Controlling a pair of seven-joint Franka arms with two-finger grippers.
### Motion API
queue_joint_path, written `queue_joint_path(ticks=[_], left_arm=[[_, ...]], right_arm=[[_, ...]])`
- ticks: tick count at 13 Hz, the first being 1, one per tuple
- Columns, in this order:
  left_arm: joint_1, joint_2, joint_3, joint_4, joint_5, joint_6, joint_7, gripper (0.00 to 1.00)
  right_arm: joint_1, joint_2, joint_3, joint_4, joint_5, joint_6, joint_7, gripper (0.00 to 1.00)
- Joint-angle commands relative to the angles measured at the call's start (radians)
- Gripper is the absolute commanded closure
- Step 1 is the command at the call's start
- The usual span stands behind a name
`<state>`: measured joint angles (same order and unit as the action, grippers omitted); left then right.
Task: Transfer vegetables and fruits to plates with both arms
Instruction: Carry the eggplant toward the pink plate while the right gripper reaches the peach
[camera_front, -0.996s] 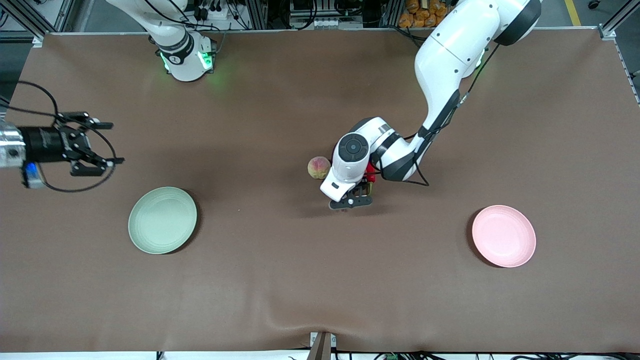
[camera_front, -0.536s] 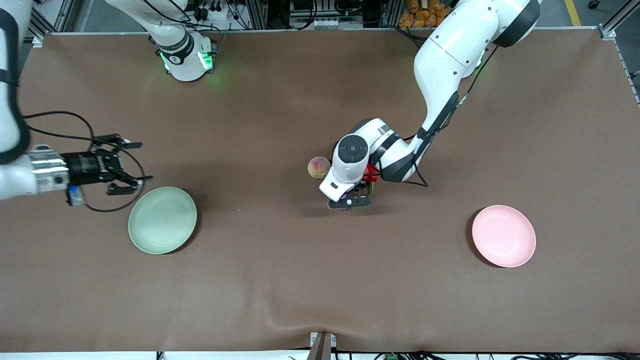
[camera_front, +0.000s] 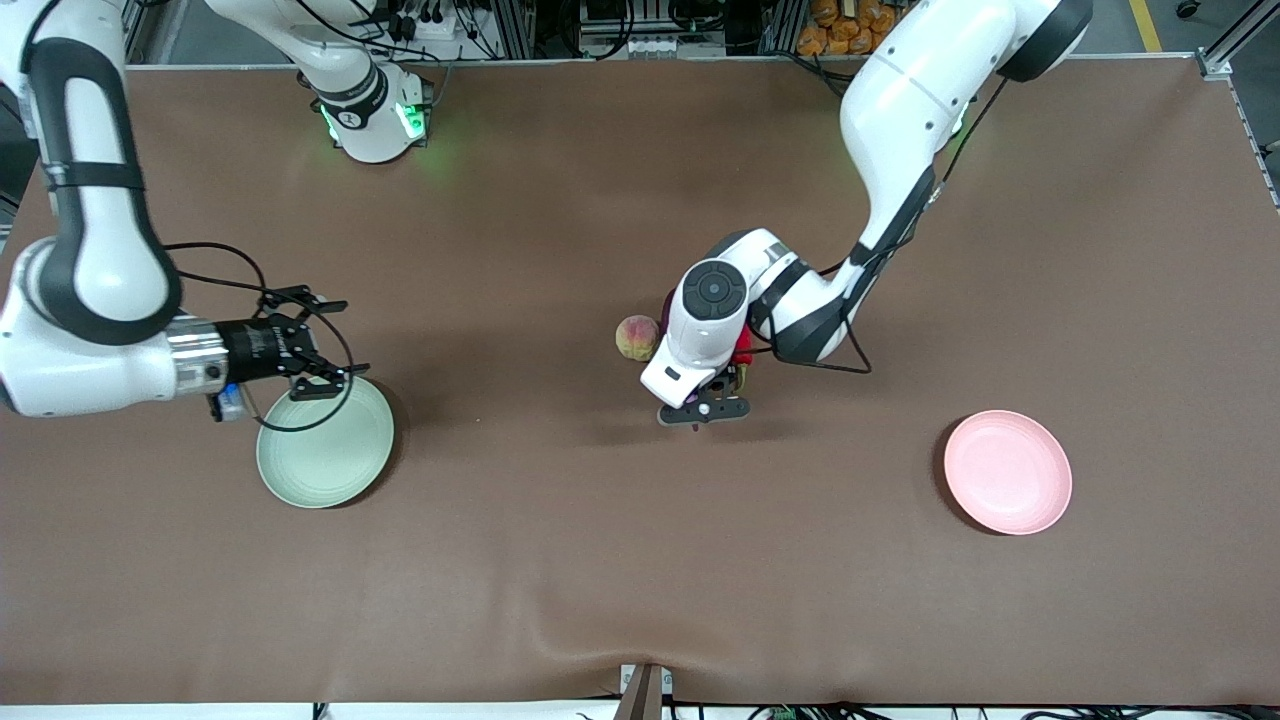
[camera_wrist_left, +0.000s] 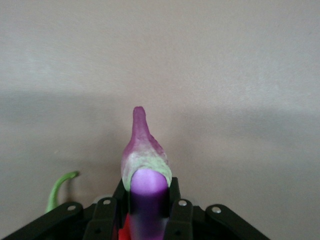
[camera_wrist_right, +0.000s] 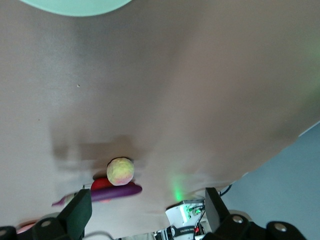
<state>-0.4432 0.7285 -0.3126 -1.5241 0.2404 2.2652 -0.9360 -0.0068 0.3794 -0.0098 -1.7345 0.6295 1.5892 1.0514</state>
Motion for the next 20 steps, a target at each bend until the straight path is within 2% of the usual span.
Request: queue_joint_path(ticks=[1,7,11,13,15,17,18,20], left_arm=[[0.023,-0.101,0.006,-0.016,-0.029,-0.103,-0.004,1.0],[0.179,-0.213,-0.005,-0.014,-0.101,-0.184,0.087,1.0],[0.302,-0.248,-0.003,-0.018,-0.141,-0.242,0.303,1.0],[0.354,-0.253,-0.003,-0.021,-0.142,-0.281,0.428,1.0],[0.426,-0.25,-0.003,-0.05,-0.144,-0.326,0.627,1.0],[0.493,-0.236,-0.003,-0.065,-0.144,-0.325,0.783,1.0],[0.526,-0.212,-0.003,-0.065,-0.144,-0.311,0.892,1.0],[0.543,-0.181,0.006,-0.062,-0.129,-0.27,0.98,1.0]], right_arm=[[0.079,-0.017,-0.004,-0.06,0.021,0.102,0.033,0.0],[0.342,0.058,-0.006,-0.074,0.016,0.398,0.267,0.0],[0.531,0.151,-0.01,-0.062,-0.001,0.638,0.377,0.0],[0.57,0.164,-0.009,-0.057,-0.014,0.669,0.378,0.0],[0.684,0.186,-0.019,-0.043,-0.072,0.67,0.389,0.0],[0.729,0.196,-0.041,-0.042,-0.195,0.672,0.424,0.0],[0.735,0.2,-0.039,-0.036,-0.214,0.679,0.444,0.0],[0.786,0.213,-0.041,-0.031,-0.22,0.771,0.523,0.0]])
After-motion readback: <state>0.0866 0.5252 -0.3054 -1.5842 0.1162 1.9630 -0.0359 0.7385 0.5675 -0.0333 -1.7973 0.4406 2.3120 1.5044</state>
